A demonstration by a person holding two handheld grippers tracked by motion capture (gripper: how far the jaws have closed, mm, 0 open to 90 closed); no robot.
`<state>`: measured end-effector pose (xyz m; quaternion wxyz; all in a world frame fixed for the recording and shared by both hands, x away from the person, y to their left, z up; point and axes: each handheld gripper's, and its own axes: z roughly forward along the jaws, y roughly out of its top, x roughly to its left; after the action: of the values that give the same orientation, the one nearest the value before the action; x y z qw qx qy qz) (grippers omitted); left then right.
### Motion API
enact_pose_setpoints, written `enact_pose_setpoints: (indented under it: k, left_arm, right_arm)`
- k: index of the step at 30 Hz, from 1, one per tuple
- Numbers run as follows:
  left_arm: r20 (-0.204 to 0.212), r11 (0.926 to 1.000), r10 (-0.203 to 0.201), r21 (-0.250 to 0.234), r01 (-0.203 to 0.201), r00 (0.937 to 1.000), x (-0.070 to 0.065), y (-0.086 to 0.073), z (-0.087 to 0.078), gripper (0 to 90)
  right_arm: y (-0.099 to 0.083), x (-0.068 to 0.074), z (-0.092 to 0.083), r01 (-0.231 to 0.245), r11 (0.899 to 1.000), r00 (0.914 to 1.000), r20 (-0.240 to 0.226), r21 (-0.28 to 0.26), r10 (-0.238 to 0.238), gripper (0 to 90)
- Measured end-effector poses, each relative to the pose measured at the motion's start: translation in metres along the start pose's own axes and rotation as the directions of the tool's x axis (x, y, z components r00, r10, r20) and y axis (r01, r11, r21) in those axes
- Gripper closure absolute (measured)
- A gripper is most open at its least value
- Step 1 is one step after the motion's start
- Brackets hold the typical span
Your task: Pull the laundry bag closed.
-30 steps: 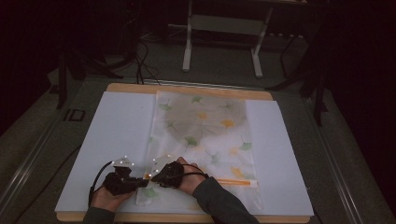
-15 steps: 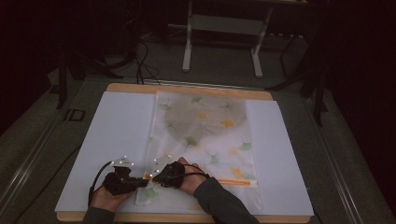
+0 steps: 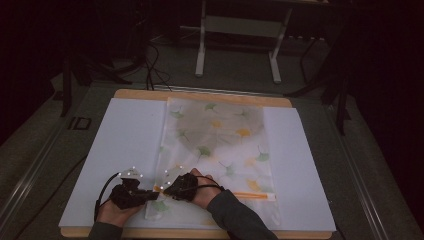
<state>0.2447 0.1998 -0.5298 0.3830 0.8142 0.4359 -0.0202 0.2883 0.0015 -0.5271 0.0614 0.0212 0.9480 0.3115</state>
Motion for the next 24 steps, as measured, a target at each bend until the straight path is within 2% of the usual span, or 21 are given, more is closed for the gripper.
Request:
enact_pose_setpoints:
  k: [8, 12, 24]
  left_arm:
    - [0.001, 1.0000, 0.001, -0.002, -0.001, 1.0000, -0.0003, 0.0000, -0.0004, 87.7]
    - [0.000, 1.0000, 0.001, -0.003, -0.001, 1.0000, -0.0005, 0.0000, -0.0006, 87.7]
    - [0.009, 1.0000, -0.002, -0.005, 0.002, 1.0000, -0.0005, -0.0002, -0.0003, 87.8]
  right_arm:
    - [-0.0008, -0.0023, 0.0002, -0.011, 1.000, 0.9999, -0.012, -0.005, 0.011, 87.3]
    - [0.0001, -0.0030, 0.0001, 0.001, 1.000, 0.9999, -0.017, 0.005, -0.001, 88.7]
    - [0.0018, 0.0005, -0.0032, 0.034, 0.998, 0.9993, 0.009, 0.047, -0.035, 90.0]
